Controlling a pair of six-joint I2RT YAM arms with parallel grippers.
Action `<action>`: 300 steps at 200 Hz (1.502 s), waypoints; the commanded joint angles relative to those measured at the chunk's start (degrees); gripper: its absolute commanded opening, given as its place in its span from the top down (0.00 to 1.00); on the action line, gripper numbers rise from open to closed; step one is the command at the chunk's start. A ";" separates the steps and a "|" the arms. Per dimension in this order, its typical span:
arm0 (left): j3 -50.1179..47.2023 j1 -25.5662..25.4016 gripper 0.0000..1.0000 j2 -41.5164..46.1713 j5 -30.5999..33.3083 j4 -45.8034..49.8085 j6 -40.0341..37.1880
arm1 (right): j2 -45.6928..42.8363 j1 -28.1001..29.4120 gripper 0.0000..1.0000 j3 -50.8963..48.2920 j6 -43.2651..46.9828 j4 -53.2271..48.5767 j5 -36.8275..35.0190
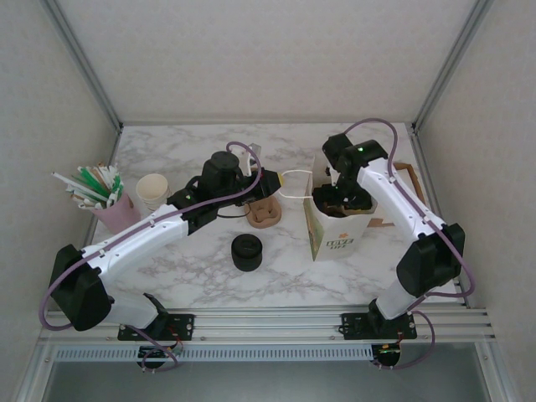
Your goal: Pack the takeout coffee
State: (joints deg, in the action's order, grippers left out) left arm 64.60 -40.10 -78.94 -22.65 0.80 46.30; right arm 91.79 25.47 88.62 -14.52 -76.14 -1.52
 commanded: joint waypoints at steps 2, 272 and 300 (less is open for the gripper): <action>2.20 -0.67 1.00 -0.78 0.49 0.61 0.26 | -2.31 -0.08 0.01 2.21 -0.12 -2.16 -0.84; 2.46 -1.11 1.00 -1.26 0.85 0.35 0.37 | -6.90 0.62 0.14 8.71 -1.38 -5.75 -2.87; 2.42 -1.12 1.00 -1.28 0.93 0.39 0.38 | -7.32 0.80 0.20 9.69 -1.64 -6.30 -3.31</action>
State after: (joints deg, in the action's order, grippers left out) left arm 65.14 -40.80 -79.72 -22.63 1.17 46.33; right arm 86.32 25.76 96.01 -15.64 -80.40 -3.40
